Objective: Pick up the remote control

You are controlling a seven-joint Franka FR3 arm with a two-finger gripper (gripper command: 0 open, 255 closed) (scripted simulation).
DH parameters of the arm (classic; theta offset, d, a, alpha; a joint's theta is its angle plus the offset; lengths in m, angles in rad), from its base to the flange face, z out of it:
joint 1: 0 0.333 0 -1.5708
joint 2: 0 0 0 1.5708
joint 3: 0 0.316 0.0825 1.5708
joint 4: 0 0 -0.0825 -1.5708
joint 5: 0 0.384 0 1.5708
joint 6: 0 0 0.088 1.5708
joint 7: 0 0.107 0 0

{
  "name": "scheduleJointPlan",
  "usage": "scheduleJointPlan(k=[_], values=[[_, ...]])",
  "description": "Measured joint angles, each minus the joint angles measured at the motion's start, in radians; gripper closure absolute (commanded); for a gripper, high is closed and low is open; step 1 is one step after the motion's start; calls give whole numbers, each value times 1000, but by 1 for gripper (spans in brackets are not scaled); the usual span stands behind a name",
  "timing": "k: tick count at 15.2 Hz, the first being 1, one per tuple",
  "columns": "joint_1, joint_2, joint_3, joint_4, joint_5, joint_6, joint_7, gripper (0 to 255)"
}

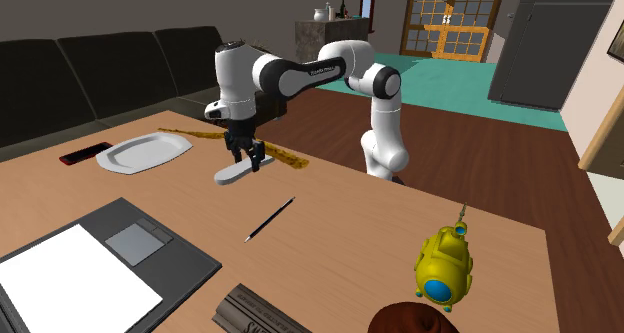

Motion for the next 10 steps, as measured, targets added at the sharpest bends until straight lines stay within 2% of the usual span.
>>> scheduleJointPlan(k=[10], values=[[7, 52, 3, 204, -11, -153, 1, 255]])
